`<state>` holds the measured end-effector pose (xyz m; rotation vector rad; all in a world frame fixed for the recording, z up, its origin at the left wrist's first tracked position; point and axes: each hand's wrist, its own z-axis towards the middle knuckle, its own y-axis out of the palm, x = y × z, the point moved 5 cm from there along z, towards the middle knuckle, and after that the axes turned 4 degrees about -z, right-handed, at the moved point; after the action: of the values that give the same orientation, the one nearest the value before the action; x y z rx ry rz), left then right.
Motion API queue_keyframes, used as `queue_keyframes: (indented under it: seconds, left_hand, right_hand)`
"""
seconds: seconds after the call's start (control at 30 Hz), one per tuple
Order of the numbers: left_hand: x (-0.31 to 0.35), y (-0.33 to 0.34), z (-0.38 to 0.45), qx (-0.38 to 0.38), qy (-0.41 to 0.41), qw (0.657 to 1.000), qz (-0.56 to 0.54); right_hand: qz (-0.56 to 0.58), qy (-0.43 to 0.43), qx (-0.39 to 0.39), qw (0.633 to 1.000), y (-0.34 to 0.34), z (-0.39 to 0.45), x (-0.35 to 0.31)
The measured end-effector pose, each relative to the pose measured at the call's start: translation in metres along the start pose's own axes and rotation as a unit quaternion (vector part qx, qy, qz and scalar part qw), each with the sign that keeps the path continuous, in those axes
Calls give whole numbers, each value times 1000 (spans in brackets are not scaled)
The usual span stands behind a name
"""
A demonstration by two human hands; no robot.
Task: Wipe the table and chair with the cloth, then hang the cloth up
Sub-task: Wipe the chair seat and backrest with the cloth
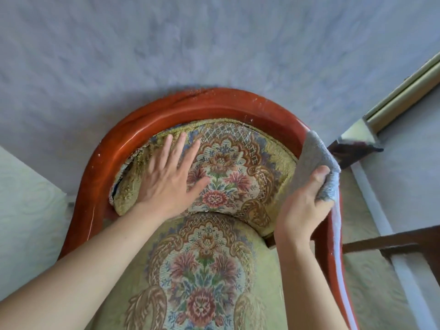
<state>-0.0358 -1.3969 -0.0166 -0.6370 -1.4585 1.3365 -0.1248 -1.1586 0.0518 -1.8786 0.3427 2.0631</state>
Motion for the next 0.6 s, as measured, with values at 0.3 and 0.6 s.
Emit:
queue_keyframes:
  seconds: [0.3, 0.6]
  left_hand:
    - [-18, 29, 20, 43, -11, 997, 57]
    - [-14, 31, 20, 93, -10, 993, 78]
  right_hand:
    - [-201, -144, -130, 960, 88, 0, 46]
    - [-326, -318, -225, 861, 133, -30, 56]
